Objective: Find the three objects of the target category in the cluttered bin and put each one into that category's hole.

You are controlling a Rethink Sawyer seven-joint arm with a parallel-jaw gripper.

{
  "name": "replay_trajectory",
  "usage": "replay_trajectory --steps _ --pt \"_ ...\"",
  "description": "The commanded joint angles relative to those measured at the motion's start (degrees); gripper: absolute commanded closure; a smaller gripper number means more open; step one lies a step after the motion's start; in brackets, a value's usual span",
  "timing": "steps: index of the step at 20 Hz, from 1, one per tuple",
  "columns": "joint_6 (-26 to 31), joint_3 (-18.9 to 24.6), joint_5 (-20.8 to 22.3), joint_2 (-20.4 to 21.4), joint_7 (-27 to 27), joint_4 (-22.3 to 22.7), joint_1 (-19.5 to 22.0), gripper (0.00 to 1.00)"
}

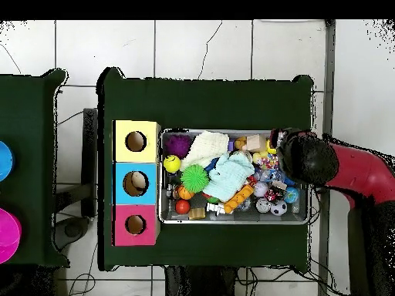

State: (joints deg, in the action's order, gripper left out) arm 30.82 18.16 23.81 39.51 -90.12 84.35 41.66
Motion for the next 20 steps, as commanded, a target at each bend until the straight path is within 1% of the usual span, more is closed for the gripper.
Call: replay_trajectory --steps 1,3,10,13,17,20 --pt "-2.8 5.0 2.8 -2.4 3.1 4.3 -1.6 0.0" --pt "-3.0 4.4 3.1 -3.5 2.2 3.6 -2.1 0.0" --pt "-4.3 -0.5 4.6 -6.9 -1.8 1.0 -5.1 0.0" --pt "-5.1 -1.7 5.3 -8.6 -2.1 -0.3 -5.6 0.0" --pt "-6.3 -4.6 6.6 -10.4 -3.8 -1.5 -6.7 0.0" --pt "-8.2 -7.8 8.3 -10.8 -5.6 -2.1 -8.4 0.0"
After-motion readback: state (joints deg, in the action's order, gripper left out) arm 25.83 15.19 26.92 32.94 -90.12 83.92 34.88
